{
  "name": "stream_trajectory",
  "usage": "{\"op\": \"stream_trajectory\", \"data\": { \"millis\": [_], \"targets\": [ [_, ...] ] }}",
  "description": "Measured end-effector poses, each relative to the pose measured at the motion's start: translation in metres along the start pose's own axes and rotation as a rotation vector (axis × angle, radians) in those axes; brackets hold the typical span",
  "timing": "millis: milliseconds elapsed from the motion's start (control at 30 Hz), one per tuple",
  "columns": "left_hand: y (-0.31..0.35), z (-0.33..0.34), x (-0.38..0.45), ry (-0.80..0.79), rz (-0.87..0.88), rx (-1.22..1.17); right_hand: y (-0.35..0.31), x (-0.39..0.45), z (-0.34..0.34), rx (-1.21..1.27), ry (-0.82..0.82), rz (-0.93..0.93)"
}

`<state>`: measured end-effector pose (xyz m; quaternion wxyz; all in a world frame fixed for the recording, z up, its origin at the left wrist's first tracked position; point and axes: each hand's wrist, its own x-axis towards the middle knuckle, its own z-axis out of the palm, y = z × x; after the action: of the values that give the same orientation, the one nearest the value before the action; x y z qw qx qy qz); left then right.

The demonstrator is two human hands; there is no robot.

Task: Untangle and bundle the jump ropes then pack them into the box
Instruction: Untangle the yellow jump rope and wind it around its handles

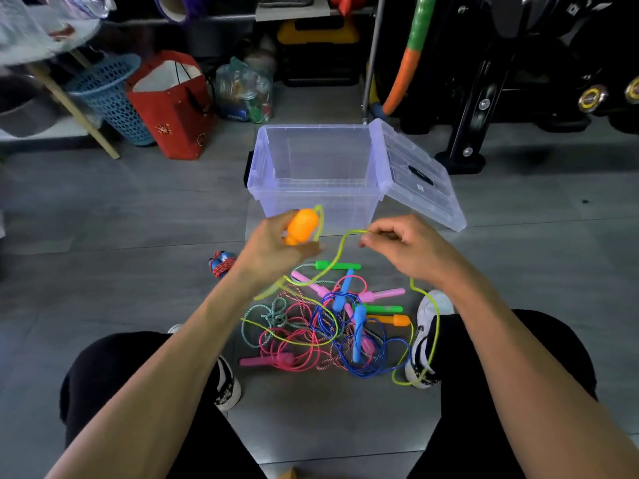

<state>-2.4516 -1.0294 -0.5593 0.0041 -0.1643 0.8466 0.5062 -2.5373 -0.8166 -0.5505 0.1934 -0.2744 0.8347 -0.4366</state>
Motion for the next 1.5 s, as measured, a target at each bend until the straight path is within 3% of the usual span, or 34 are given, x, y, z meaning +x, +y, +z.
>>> {"op": "stream_trajectory", "data": {
  "millis": [100,167,333,400,467,500,633,767,900,1033,1100,1167,1300,1400,1500],
  "targets": [
    [0.015,0.021,-0.010,-0.121,0.115,-0.011,-0.005,0.000,0.014,0.010,-0.066,-0.059],
    [0.015,0.021,-0.007,-0.088,0.056,0.006,-0.006,0.001,0.018,0.010,-0.075,-0.055],
    [-0.001,-0.015,0.013,0.306,-0.362,-0.257,0.006,0.002,0.004,-0.054,-0.084,0.090],
    [-0.016,-0.027,0.018,0.394,-0.400,0.004,0.012,0.002,-0.003,-0.064,-0.033,0.094],
    [-0.019,-0.026,0.016,0.272,-0.321,0.289,0.015,0.002,-0.006,-0.057,0.013,0.057],
    [-0.016,-0.019,0.012,0.173,-0.233,0.297,0.016,0.002,-0.004,-0.062,0.016,0.030],
    [0.007,0.020,-0.006,-0.119,0.055,-0.007,0.007,0.002,0.011,-0.072,-0.072,-0.052],
    [0.009,0.029,-0.003,-0.033,0.052,-0.007,0.002,0.001,0.018,-0.037,-0.064,-0.076],
    [-0.005,0.009,0.014,0.234,-0.132,-0.055,0.009,0.001,0.008,-0.013,-0.023,0.037],
    [-0.023,-0.012,0.024,0.405,-0.373,-0.081,0.021,-0.001,-0.006,-0.228,0.028,0.143],
    [-0.028,-0.012,0.025,0.331,-0.326,0.038,0.021,-0.003,-0.008,-0.288,0.073,0.118],
    [-0.021,-0.002,0.020,0.159,-0.152,0.092,0.017,-0.003,-0.006,-0.251,0.071,0.055],
    [0.004,0.027,-0.001,-0.125,0.099,0.014,0.005,-0.002,0.010,-0.178,-0.075,-0.015],
    [0.012,0.029,-0.004,-0.123,0.106,0.019,-0.001,-0.001,0.018,-0.131,-0.084,-0.011],
    [0.007,0.014,0.007,0.067,-0.031,-0.109,0.003,-0.001,0.014,-0.158,-0.041,0.073]
  ]
}}
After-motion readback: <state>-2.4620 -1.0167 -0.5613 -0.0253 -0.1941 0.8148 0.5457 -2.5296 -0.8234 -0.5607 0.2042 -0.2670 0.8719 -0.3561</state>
